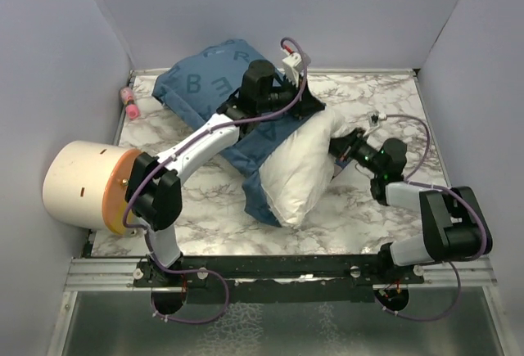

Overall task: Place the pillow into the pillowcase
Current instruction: Stuff the pillow into the pillowcase.

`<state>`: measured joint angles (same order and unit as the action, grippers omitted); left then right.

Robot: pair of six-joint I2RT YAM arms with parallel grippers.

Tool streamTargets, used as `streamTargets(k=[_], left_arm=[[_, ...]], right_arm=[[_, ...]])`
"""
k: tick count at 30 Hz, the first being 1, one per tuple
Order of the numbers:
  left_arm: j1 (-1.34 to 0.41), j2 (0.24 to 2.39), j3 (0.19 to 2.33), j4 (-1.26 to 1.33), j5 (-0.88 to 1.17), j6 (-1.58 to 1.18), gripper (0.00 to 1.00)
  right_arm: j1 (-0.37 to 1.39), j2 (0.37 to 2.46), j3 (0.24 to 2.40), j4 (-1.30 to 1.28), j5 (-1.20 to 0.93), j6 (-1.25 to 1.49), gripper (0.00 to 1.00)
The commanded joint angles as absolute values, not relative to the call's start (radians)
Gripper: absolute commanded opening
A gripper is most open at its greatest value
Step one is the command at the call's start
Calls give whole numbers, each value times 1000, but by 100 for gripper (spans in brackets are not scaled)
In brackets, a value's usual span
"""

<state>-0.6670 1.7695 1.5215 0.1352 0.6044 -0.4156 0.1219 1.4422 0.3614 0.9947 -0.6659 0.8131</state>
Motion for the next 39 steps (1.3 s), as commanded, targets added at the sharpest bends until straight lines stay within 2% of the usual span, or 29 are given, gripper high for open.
streamTargets(k=[1,4,6,8,10,13,15,19,22,26,30,33,39], left_arm=[[-743,1800,1771,93,687,-433,0],[-756,1792,1899,77,686,-431,0],[-765,1757,1907,79,687,-420,0],[-770,1674,1762,125,685,-410,0],[-772,1567,1526,220,663,-414,0],[-774,1437,1156,369,600,-436,0],[-778,1402,991,418,570,-467,0],[-830,1374,775,470,525,-504,0],[-845,1332,658,486,481,-528,0],[-846,1241,579,413,417,-506,0],[-843,1105,588,261,322,-447,0],[-841,953,609,178,226,-412,0],[-839,662,556,172,71,-355,0]], right_arm=[[155,1296,661,1022,-730,729,1],[156,1237,836,951,-719,616,1],[166,1212,893,936,-722,543,1],[178,1197,922,875,-767,444,1],[190,1195,903,769,-835,349,1],[238,1173,697,770,-855,285,1],[309,1172,526,775,-828,241,1],[487,1193,405,622,-720,145,2],[583,1191,343,618,-659,170,2],[672,1242,306,623,-596,192,2],[704,1358,291,667,-545,267,2],[706,1427,279,697,-521,315,2],[718,1492,274,712,-520,316,2]])
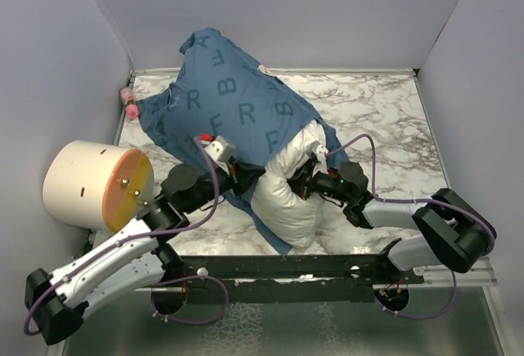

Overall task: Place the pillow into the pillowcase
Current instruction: Stuff the pillow into the pillowcase.

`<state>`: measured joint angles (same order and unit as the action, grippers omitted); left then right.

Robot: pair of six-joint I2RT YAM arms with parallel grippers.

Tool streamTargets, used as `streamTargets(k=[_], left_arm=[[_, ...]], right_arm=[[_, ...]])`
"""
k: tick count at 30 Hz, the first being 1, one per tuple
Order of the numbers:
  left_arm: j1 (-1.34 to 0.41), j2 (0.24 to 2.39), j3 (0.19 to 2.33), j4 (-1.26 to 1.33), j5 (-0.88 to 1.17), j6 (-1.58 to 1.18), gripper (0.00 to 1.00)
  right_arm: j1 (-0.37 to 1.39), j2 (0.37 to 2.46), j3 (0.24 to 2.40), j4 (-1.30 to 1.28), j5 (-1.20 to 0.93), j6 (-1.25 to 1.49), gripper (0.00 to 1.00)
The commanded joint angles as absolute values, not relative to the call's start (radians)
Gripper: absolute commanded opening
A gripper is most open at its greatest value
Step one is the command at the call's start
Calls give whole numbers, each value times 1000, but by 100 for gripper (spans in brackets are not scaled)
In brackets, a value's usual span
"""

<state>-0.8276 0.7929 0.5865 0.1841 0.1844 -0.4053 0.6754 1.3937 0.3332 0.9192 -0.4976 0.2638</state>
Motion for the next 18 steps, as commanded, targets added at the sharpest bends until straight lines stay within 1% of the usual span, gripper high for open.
streamTargets(k=[1,4,7,11,13,15,18], left_arm=[[-840,642,541,164,52,-352,0],[-840,642,514,154,62,-367,0],[-840,695,491,211,153,-409,0],[-842,811,472,292,279,-448,0],[-841,870,450,330,304,-460,0],[-842,922,431,378,324,-475,0],[-842,962,426,427,359,-491,0]], right_arm=[[732,1505,277,719,-518,311,2],[798,1558,313,724,-486,284,2],[862,1642,373,742,-463,272,2],[879,1759,445,845,-474,324,1],[879,1791,491,872,-461,354,2],[876,1805,532,906,-402,400,2],[846,1800,591,873,-266,467,3]])
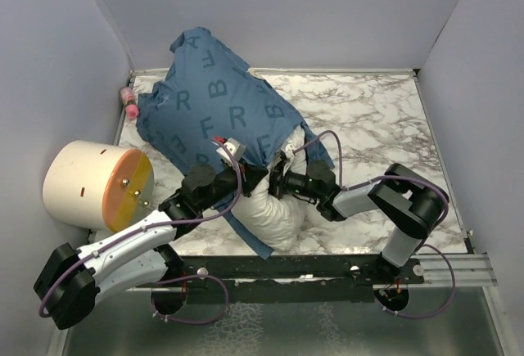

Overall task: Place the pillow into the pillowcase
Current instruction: Stuff the pillow into the pillowcase.

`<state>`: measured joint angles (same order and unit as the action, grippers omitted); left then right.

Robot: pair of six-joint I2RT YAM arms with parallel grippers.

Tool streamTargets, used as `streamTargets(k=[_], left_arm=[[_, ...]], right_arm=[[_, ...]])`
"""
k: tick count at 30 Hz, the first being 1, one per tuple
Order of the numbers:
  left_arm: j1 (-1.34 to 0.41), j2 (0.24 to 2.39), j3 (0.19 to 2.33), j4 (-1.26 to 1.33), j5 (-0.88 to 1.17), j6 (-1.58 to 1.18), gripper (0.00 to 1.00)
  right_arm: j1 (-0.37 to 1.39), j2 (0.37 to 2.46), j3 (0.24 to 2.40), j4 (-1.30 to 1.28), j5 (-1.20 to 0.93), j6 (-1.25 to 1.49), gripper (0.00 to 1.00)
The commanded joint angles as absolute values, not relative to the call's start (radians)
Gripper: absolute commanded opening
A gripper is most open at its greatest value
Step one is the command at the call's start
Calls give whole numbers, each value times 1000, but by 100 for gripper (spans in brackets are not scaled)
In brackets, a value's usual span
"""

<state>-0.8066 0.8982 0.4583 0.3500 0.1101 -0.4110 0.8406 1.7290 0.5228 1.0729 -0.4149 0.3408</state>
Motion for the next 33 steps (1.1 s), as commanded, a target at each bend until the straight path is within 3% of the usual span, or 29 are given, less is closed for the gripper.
streamTargets(k=[1,7,12,16,25,29,33], left_arm=[[-842,963,429,430,372,-492,0],[-841,936,529,385,414,-447,0],[-841,1085,751,362,477,-392,0],[-843,1211,889,407,558,-436,0],[-858,1275,954,535,614,-535,0],[-875,1358,1050,595,646,-560,0],[-912,1437,1172,592,687,-555,0]], right_arm=[[824,1803,600,888,-234,498,3],[730,1861,651,1054,-147,646,2],[731,1891,689,1257,-108,713,2],[729,1783,663,1365,-48,670,2],[716,1419,623,1304,-24,438,2],[718,1427,587,1281,11,437,2],[717,1503,604,1051,190,458,2]])
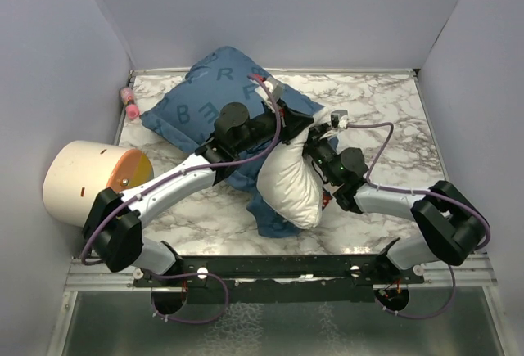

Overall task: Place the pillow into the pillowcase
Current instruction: Stuff the pillow into the pillowcase.

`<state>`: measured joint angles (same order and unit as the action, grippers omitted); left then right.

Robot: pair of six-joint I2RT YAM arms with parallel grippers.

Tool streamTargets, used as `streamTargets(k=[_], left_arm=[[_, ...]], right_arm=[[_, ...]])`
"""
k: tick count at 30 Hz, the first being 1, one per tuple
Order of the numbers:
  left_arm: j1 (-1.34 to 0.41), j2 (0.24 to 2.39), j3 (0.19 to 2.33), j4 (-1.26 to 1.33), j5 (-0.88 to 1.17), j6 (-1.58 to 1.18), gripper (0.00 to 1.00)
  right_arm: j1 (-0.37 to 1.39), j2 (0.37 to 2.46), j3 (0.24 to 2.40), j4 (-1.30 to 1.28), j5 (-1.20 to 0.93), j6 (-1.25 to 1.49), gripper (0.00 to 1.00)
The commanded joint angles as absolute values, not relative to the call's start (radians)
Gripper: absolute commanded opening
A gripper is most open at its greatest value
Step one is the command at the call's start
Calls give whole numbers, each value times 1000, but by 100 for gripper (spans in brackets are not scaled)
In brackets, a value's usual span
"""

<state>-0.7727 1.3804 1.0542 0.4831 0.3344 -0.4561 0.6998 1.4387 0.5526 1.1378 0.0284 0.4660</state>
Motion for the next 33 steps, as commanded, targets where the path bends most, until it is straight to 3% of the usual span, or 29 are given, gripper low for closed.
streamTargets(k=[1,7,14,17,20,24,29,33], left_arm=[[-917,1444,1177,595,693,-562,0],[-924,1388,1023,704,681,-647,0],[-907,1411,906,661,613,-571,0],[-838,1459,798,708,601,-619,0],[-768,1486,700,760,590,-675,0],[-738,1506,685,676,511,-635,0],[-689,1608,715,599,471,-654,0],[-675,1659,758,566,456,-655,0]], right_arm=[[708,1531,594,1025,221,471,2],[545,1579,519,953,227,569,2],[471,1741,670,938,-151,496,10],[471,1729,614,977,-302,497,20],[471,1589,467,975,-357,462,34],[471,1296,374,766,-379,397,48],[471,924,375,426,-323,327,71],[471,731,429,218,-355,260,80]])
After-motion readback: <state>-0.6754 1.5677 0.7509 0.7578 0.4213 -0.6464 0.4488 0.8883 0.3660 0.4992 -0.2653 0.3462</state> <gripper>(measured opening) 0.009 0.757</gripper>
